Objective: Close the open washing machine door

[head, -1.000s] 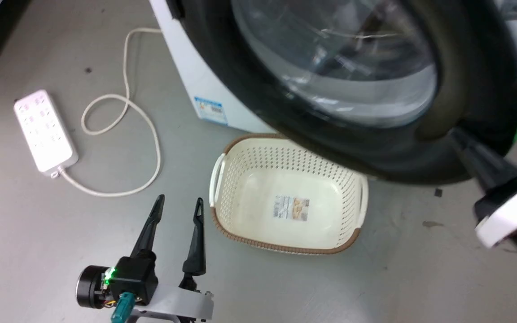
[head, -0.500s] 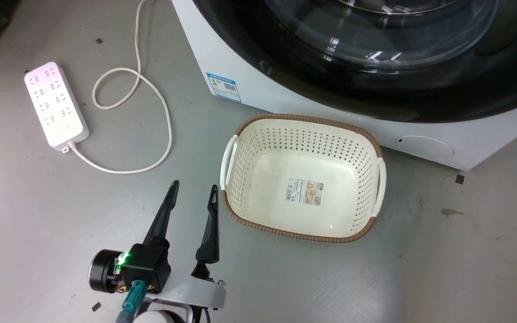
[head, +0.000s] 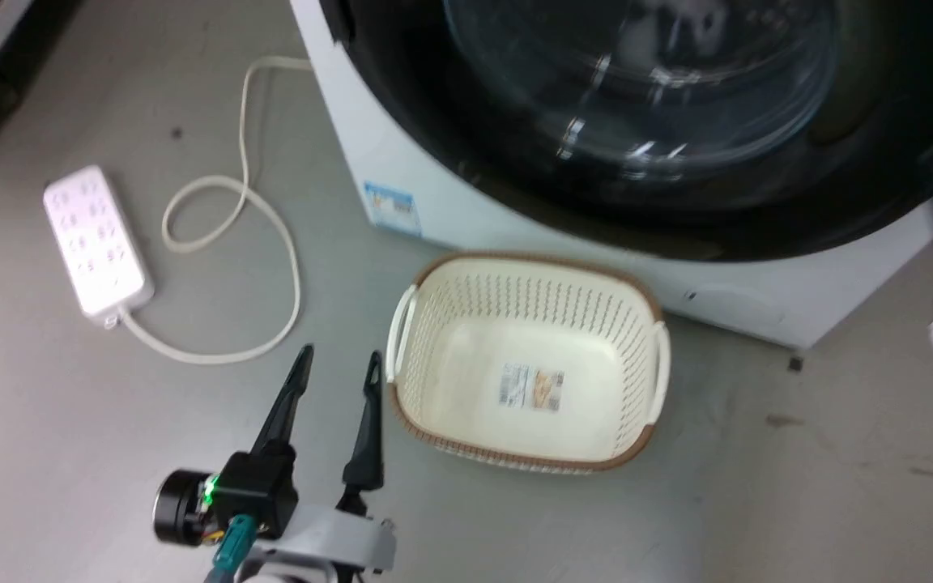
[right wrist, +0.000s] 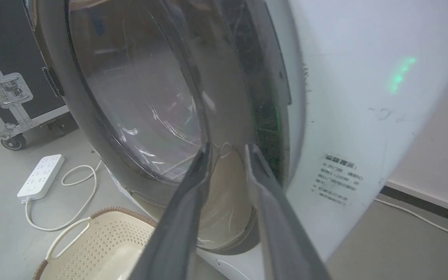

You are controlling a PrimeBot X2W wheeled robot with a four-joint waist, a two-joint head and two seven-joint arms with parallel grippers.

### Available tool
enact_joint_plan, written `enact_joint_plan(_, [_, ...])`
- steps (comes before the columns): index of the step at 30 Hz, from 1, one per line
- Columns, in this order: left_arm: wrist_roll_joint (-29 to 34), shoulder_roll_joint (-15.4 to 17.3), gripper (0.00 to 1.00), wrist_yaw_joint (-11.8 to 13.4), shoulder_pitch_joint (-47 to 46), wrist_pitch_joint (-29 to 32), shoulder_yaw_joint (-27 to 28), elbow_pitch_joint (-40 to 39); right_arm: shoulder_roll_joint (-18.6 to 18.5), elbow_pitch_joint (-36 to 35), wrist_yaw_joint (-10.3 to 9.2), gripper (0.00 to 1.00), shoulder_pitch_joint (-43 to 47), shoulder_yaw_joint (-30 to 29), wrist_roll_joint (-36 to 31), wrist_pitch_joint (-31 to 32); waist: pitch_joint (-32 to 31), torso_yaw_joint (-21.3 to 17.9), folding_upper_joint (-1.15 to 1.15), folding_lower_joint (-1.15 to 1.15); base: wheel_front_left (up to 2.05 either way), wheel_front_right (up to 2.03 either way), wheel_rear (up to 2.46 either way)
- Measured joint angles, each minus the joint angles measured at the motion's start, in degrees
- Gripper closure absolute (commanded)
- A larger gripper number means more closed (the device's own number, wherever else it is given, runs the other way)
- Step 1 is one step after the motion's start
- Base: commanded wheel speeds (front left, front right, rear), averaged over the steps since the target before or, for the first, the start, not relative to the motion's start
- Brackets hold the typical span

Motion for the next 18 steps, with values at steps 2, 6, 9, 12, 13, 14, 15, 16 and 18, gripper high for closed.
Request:
enact_joint_plan(2, [0.0, 0.09, 0.0, -0.68, 0.89, 0.0, 0.6, 0.47, 1.49, -0.78, 0.0, 0.0, 2.6, 0.0, -0.14, -0.62, -1.79, -0.71, 0.0, 0.0, 0.0, 0.0, 0.0])
enact_joint_plan(6, [-0.01, 0.81, 0.0, -2.31, 2.42, 0.0, 2.11, 1.86, 3.94, -3.99, 0.0, 0.0, 8.95, 0.19, -5.25, -1.19, -5.74, -2.72, 0.0, -0.01, 0.0, 0.0, 0.0])
enact_joint_plan(9, [0.01, 1.48, 0.0, -3.34, 3.47, 0.0, 2.44, 3.55, 7.16, -6.95, 0.01, 0.0, 14.55, -2.85, -9.75, -1.37, -8.64, -4.7, 0.0, -0.01, 0.0, 0.0, 0.0])
enact_joint_plan(12, [-0.02, 1.45, 0.0, -3.86, 4.52, 0.0, 2.94, 4.68, 11.79, -11.0, 0.0, 0.0, 20.61, -8.62, -13.23, -1.42, -11.3, -7.0, 0.0, -0.01, 0.0, 0.0, 0.0])
enact_joint_plan(13, [-0.05, 1.46, 0.0, -3.99, 4.92, 0.0, 3.12, 4.97, 13.07, -12.52, 0.0, 0.0, 22.77, -9.55, -14.58, -1.43, -12.11, -7.8, 0.0, -0.02, 0.0, 0.0, 0.0])
enact_joint_plan(14, [-0.12, 1.47, 0.0, -4.24, 5.28, 0.0, 3.3, 5.21, 14.02, -13.96, 0.0, 0.0, 25.14, -10.06, -16.5, -1.42, -12.87, -8.64, 0.0, -0.02, 0.0, 0.0, 0.0])
enact_joint_plan(15, [-0.25, 1.49, 0.0, -4.33, 5.64, 0.0, 3.43, 5.46, 14.85, -15.28, 0.0, 0.0, 27.37, -10.84, -18.44, -1.42, -13.58, -9.39, 0.0, -0.01, 0.0, 0.0, 0.0])
enact_joint_plan(16, [-0.27, 1.48, 0.0, -4.43, 5.87, 0.0, 3.49, 5.77, 15.81, -16.56, 0.01, 0.0, 29.56, -12.11, -19.92, -1.42, -14.28, -10.09, 0.0, -0.01, 0.0, 0.0, 0.0])
enact_joint_plan(18, [-0.27, 1.46, 0.0, -4.69, 6.08, 0.0, 3.65, 5.98, 18.28, -19.11, 0.0, 0.0, 33.18, -15.24, -22.23, -1.42, -15.46, -11.31, 0.0, -0.02, 0.0, 0.0, 0.0])
